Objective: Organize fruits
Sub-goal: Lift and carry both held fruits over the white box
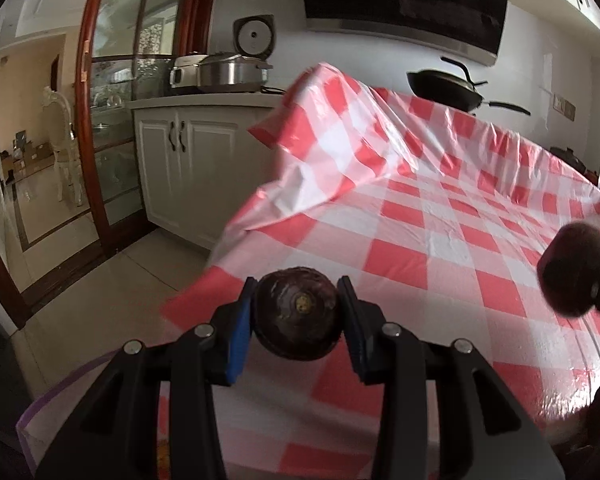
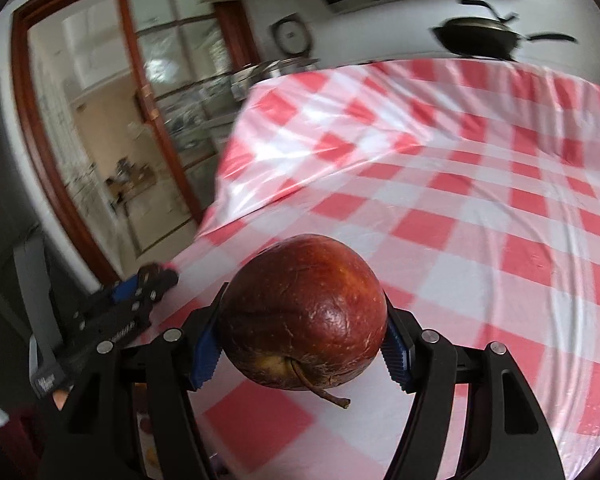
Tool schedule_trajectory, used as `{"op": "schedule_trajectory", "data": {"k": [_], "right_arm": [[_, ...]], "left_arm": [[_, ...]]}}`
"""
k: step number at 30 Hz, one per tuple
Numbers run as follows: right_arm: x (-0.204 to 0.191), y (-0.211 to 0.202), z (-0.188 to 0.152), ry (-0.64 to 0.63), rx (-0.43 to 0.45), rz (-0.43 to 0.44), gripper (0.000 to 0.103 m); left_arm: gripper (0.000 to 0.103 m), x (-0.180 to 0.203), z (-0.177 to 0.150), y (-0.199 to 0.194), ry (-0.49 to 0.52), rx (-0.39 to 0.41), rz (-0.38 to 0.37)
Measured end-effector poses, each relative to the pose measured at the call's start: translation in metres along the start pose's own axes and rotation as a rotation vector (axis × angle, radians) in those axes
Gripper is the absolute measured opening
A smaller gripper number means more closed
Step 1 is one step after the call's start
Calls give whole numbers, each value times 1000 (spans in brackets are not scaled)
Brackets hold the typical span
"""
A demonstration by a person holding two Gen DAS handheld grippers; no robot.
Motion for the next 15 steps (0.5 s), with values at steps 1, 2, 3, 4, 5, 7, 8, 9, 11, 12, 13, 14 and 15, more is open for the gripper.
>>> {"op": "schedule_trajectory", "data": {"k": [1,2,3,4,5,7,8,9,11,12,13,14,15], "right_arm": [[-6,1,0,-18,-3,7,65],[-16,2,-1,-47,-6,19,65],[-22,3,-2,-61,-7,36,65],[-28,4,-2,-69,-10,57,65],[-37,7,-3,-84,-17,77,65],[-49,11,-6,-114,-31,95,65],[-56,15,-9,-125,-41,111,65],[-62,18,-10,-132,-49,122,65],[-75,24,-12,-154,-63,137,65],[-83,26,-12,-167,-69,149,65],[-92,29,-12,-183,-76,164,65],[-106,30,-13,-217,-82,187,65],[-118,30,-15,-248,-84,206,65]], "left_arm": [[41,-4,0,-3,-7,4,4],[41,-11,-1,-8,-18,5,10],[41,-16,-2,-12,-25,6,15],[41,-23,-4,-17,-35,4,21],[41,-31,-6,-21,-41,2,28],[41,-46,-12,-29,-54,0,54],[41,-53,-16,-33,-61,-3,67],[41,-62,-21,-36,-73,-10,84],[41,-77,-28,-39,-88,-28,114],[41,-86,-33,-41,-100,-41,130],[41,-93,-37,-42,-114,-56,140],[41,-101,-41,-43,-131,-72,150],[41,-109,-45,-43,-151,-87,160]]}}
Point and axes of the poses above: each gripper's, at about its wrist camera, not at the fingertips, and y roughly the way its jaws point, x to its right, z to its top, the point moved 5 cm from there along y, roughly the way its jaws point, and after that the axes turned 7 degrees about -y, right-handed, at the moved point
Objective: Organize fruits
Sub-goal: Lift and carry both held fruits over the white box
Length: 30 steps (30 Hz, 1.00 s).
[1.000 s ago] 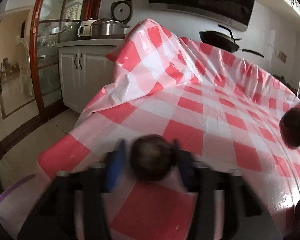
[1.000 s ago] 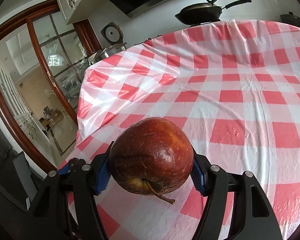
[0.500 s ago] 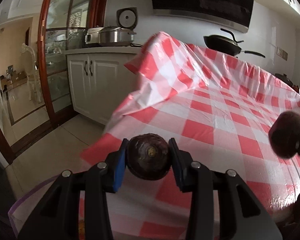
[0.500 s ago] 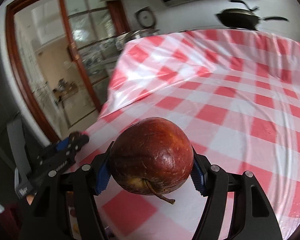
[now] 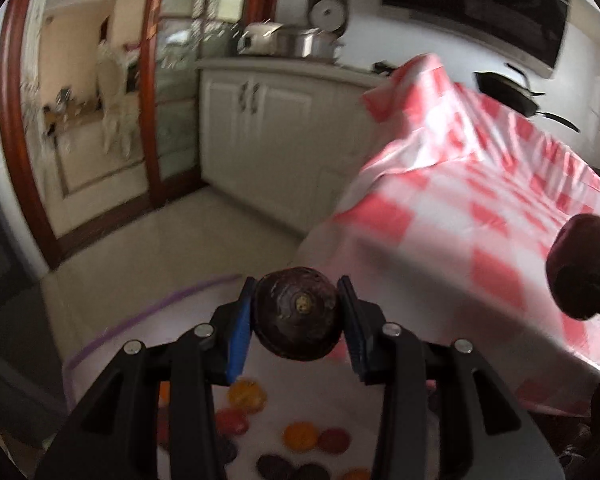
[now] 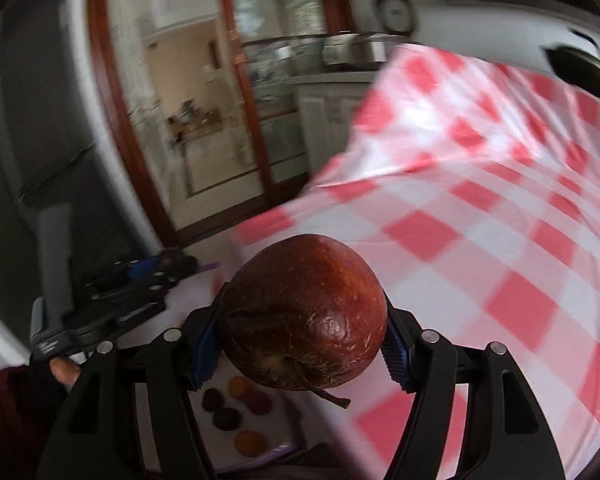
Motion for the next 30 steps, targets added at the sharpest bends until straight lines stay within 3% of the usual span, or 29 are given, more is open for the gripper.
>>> {"op": "schedule_trajectory", "data": {"k": [6,10,18,25,30], "right_arm": [[-78,29,-6,-222,-65,122,65],[-113,61,-34,-343,-191,175,65],[-130,116,-69,-376,-386,221,65],[-142,151,-90,-404,-520,204,65],[-151,172,-104,-461,-616,180,65]], "left_arm": [[41,-55,-21,13,-92,-90,119],[41,-75,-32,28,-110,-156,184],[41,-100,-62,54,-170,-296,250],[41,-121,-95,74,-261,-458,291],[41,-126,-100,80,-267,-499,323]]}}
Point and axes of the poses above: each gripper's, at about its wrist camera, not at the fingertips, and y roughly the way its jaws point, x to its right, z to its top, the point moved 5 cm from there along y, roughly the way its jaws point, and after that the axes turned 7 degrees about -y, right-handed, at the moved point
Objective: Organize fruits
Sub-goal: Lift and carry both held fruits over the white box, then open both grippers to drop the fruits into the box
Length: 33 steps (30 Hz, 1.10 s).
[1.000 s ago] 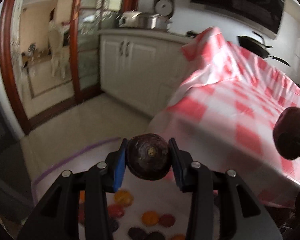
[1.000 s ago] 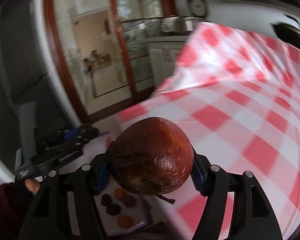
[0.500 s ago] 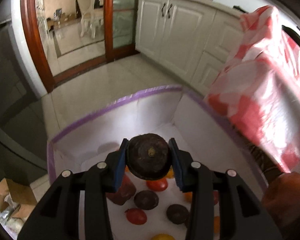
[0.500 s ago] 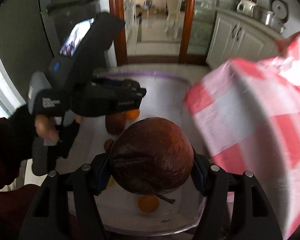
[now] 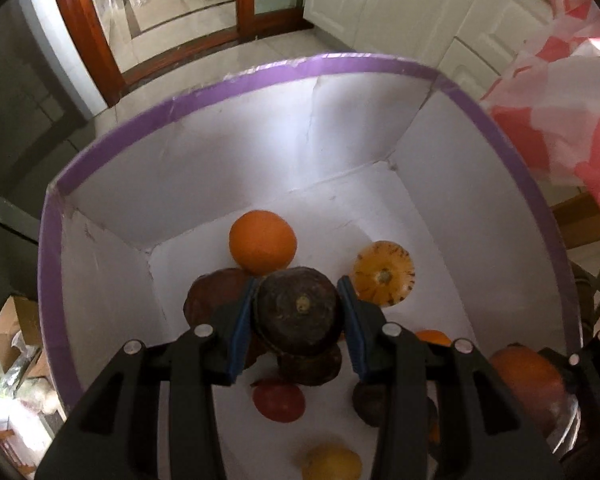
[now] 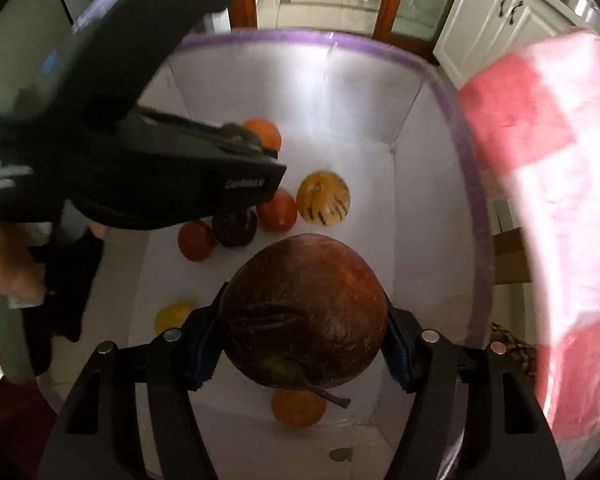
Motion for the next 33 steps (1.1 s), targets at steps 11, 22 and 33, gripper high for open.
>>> {"op": "schedule_trajectory", "data": {"k": [11,22,33], "right_arm": [[0,12,-4,13,-39,34,66],[14,-30,1,58,87,91,73],[33,-167,26,22,394,11,87]], "left_arm": [[43,12,2,-5,-7,20,-9],[78,14,39,-44,3,178,-71],[99,6,56,-153,77,550,10]]}}
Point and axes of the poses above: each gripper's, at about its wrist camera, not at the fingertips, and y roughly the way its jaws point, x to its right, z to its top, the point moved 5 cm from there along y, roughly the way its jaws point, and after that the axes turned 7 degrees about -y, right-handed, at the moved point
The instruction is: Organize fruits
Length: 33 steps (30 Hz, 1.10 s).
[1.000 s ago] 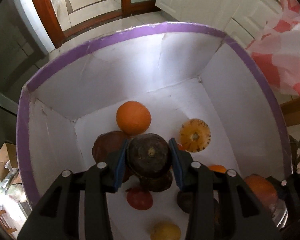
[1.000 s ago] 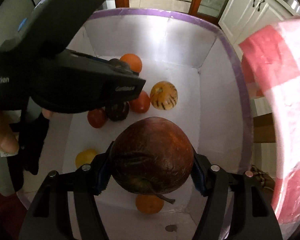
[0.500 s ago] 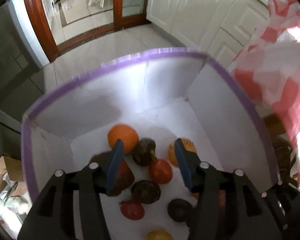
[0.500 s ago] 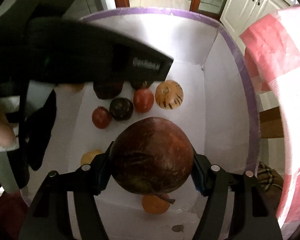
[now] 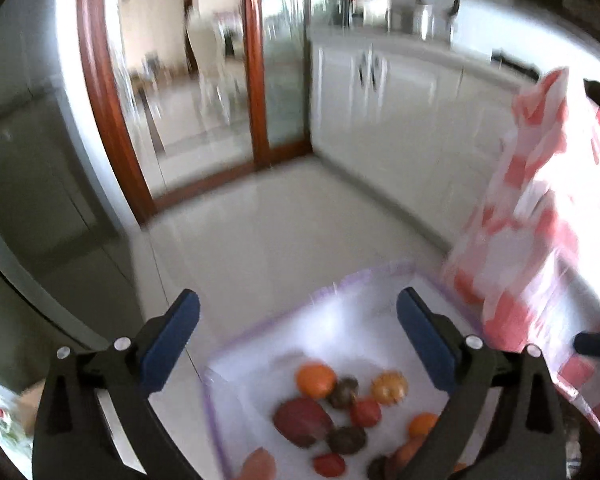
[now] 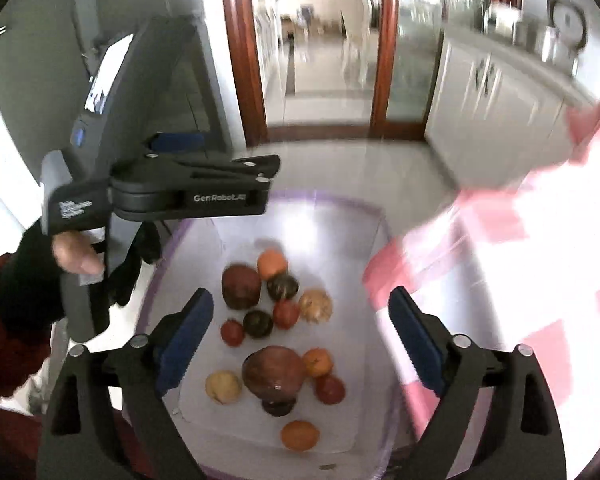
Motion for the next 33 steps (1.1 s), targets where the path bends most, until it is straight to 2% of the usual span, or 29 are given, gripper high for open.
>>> {"op": "schedule_trajectory", "data": {"k": [3,5,7,8,11,13,16,18,22,33], "right_arm": [[0,-31,0,-29,54,-4,87],[3,-30,-14,34,4,18,87],[1,-18,-32,90,-75,51,87],[-1,-5,-47,122,-154,63,87],[-6,19,-80,153,-322,28,87],[-3,23,-88,154,-380,-11,87],[6,18,-92,180,-393,-36,87],[7,15,-94,183,-392,-33,87],[6,16,-98,173,-410,-47,87],[2,50,-110,171,-474,-66,87]], "left_arm": [[102,2,17,-38,-6,124,-11],[102,5,21,-57,-21,142,-7],[102,5,12,-61,-56,70,4],[102,2,5,-57,-74,24,18],[102,-3,-33,-39,-102,-136,129],[102,-4,-63,-24,-106,-249,238],[102,8,-92,-8,-81,-386,258],[102,18,-98,-4,-46,-413,254],[102,38,-99,-2,6,-400,224],[102,42,-112,9,8,-458,156]]}}
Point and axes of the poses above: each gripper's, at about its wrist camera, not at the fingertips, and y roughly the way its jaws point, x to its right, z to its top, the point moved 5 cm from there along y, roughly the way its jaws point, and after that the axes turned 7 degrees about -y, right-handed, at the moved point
